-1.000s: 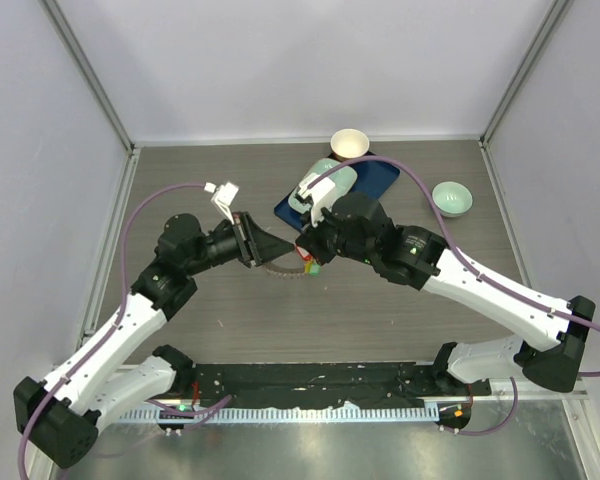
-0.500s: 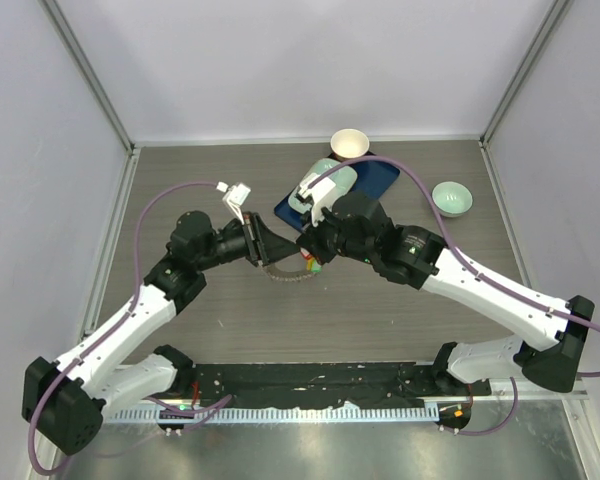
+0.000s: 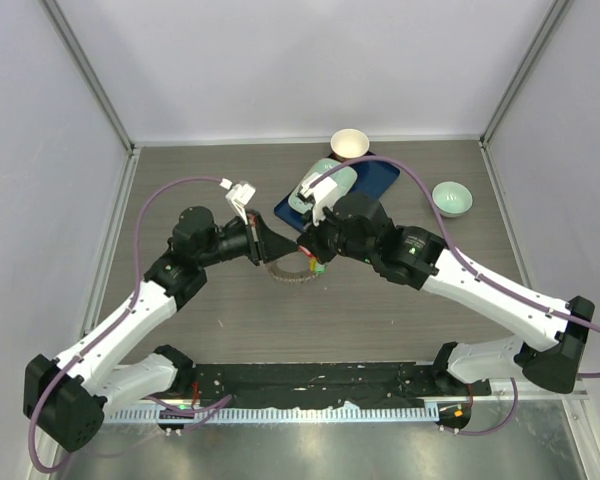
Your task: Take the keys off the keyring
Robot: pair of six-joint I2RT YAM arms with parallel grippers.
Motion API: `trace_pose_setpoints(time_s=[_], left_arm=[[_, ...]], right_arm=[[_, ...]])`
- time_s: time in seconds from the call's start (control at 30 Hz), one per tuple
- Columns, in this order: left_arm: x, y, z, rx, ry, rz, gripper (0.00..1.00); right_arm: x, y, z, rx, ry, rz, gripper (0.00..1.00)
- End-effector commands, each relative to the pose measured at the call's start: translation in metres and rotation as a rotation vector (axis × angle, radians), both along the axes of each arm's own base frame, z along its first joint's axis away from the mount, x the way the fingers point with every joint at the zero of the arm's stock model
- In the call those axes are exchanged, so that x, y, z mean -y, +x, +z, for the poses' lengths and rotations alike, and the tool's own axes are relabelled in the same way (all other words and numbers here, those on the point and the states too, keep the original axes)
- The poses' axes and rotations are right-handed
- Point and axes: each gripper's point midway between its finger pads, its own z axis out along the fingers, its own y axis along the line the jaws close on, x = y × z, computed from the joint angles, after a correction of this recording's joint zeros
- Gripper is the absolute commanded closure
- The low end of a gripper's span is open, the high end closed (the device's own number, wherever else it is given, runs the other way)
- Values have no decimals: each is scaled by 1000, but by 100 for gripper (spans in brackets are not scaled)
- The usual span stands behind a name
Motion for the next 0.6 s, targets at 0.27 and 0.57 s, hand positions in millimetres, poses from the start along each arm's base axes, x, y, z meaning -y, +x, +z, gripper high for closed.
trace_pose_setpoints(time_s=[0.27, 0.57], left_arm=[[-13, -13, 37, 266, -70, 9, 100], [-18, -9, 29, 237, 13, 28, 93]], right_arm=[[7, 0, 33, 25, 147, -9, 99], [6, -3, 38, 10, 175, 2, 99]])
